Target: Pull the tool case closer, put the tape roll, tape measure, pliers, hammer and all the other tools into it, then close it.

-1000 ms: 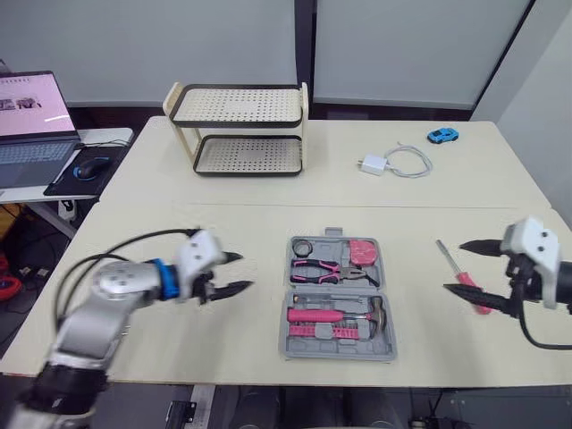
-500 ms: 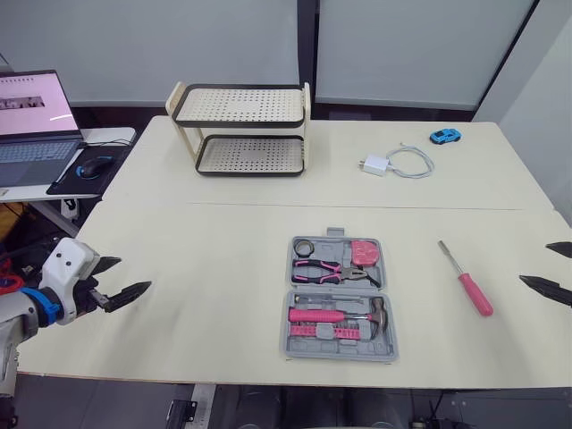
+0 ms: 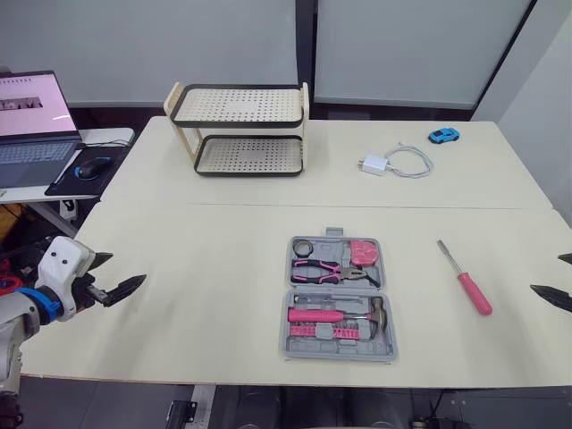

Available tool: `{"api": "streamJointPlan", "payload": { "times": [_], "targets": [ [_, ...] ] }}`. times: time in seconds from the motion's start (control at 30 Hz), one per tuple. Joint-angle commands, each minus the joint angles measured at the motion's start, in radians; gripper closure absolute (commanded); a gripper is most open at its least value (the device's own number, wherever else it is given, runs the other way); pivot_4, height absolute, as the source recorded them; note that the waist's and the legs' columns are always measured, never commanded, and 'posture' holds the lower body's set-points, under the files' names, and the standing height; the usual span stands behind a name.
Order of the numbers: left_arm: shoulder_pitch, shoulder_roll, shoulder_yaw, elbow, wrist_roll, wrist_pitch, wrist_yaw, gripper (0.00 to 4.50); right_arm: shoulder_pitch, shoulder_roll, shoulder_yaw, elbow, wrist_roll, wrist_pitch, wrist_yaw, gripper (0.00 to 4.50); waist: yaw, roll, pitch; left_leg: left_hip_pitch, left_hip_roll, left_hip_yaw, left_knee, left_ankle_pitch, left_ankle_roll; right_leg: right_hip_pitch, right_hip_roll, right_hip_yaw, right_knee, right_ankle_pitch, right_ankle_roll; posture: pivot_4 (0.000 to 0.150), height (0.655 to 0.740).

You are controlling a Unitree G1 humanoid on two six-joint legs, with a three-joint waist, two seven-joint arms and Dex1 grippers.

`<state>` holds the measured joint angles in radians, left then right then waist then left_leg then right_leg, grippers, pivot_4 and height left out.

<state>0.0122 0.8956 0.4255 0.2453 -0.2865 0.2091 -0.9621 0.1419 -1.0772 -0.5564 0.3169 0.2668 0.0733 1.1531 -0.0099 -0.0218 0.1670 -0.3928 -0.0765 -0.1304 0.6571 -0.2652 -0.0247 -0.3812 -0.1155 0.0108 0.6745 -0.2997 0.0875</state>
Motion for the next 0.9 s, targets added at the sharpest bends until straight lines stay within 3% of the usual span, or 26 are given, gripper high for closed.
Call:
{"api": "streamJointPlan", "payload": {
  "times": [0.03,0.27,0.53,0.67,0.9],
  "targets": [
    [-0.016,0.014,0.009,-0.038,-0.026,0.016,-0.006,0.04,-0.005,-0.024,-0.029,-0.002,0.006,-0.016,-0.001,0.0,-0.002,0.0,0.0,0.0,0.0,0.0,0.0,0.0,0.0,0.0,0.0,0.0,0.0,0.0,0.0,0.15,0.74],
    [-0.075,0.015,-0.041,-0.249,-0.118,0.127,-0.059,0.04,0.005,-0.035,-0.037,-0.068,0.018,0.025,0.015,0.0,-0.002,0.0,0.0,0.0,0.0,0.0,0.0,0.0,0.0,0.0,0.0,0.0,0.0,0.0,0.0,0.15,0.74],
    [-0.267,0.017,-0.212,-0.559,-0.276,0.328,-0.118,0.04,-0.041,-0.078,0.01,-0.139,0.02,0.064,0.068,0.0,-0.008,0.0,0.0,0.0,0.0,0.0,0.0,0.0,0.0,0.0,0.0,0.0,0.0,0.0,0.0,0.15,0.74],
    [-0.406,-0.055,-0.348,-0.69,-0.352,0.394,-0.123,0.04,-0.083,-0.104,0.073,-0.186,0.014,0.066,0.108,0.0,-0.013,0.0,0.0,0.0,0.0,0.0,0.001,0.0,0.0,0.001,0.0,0.0,0.001,0.0,0.0,0.15,0.74],
    [-0.52,-0.172,-0.474,-0.774,-0.41,0.427,-0.102,0.04,-0.163,-0.137,0.159,-0.258,0.028,0.098,0.163,0.0,-0.021,0.002,0.001,0.0,0.001,0.0,0.002,0.0,-0.001,0.001,0.002,0.0,0.0,0.0,0.0,0.15,0.74]
  ]
}}
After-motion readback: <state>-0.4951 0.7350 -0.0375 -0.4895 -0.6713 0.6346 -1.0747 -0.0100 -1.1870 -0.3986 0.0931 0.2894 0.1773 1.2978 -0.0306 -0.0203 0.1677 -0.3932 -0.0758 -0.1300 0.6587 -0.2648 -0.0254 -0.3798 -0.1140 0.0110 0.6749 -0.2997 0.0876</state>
